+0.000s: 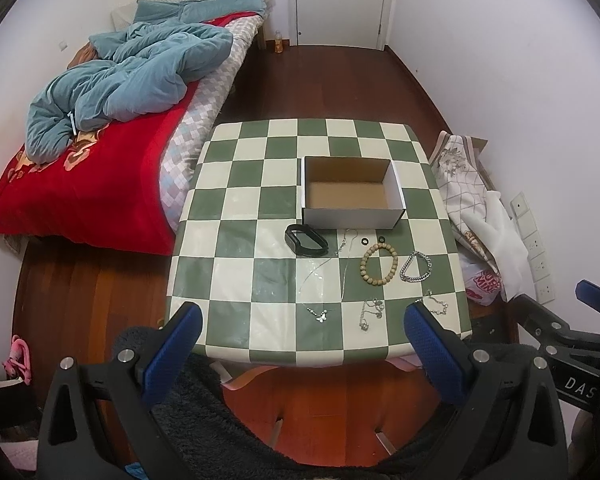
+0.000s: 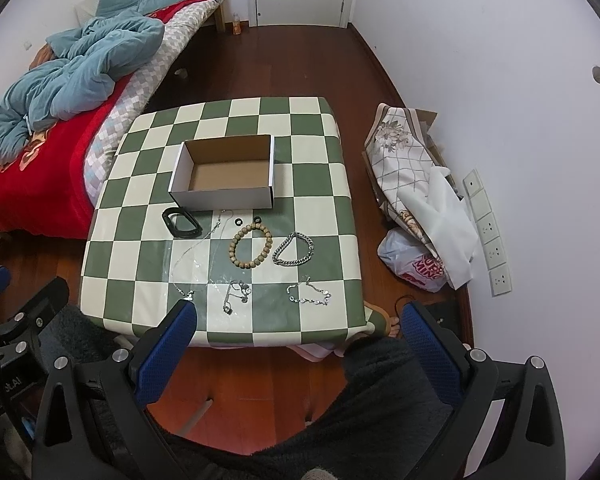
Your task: Organize jewelry
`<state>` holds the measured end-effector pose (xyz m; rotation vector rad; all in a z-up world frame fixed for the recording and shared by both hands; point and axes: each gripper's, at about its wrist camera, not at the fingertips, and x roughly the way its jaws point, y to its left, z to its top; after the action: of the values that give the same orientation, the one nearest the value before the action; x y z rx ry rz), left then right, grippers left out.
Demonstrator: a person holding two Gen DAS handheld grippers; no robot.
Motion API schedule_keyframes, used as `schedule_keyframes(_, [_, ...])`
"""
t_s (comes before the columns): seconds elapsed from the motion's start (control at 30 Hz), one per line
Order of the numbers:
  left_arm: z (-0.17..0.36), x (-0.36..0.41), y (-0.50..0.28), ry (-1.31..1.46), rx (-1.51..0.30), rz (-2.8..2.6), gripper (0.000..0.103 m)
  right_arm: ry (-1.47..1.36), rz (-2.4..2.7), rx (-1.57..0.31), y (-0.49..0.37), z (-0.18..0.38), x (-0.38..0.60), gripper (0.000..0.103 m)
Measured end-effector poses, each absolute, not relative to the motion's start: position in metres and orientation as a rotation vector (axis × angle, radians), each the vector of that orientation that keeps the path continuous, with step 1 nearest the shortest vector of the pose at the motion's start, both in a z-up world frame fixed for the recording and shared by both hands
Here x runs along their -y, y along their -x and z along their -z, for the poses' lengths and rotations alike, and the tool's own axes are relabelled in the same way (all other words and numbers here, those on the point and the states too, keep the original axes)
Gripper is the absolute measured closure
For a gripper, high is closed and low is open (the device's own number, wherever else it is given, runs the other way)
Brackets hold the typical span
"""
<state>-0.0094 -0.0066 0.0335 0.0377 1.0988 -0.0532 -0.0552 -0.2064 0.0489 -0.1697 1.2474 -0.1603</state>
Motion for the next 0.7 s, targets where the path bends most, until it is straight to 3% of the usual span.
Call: schedule_keyframes(0.7, [-0.0363, 0.0007, 0.0125, -0.033, -1.09, 0.055, 0.0, 0.175, 0.16, -1.239, 0.0553, -0.0535, 0.2045, 0.0])
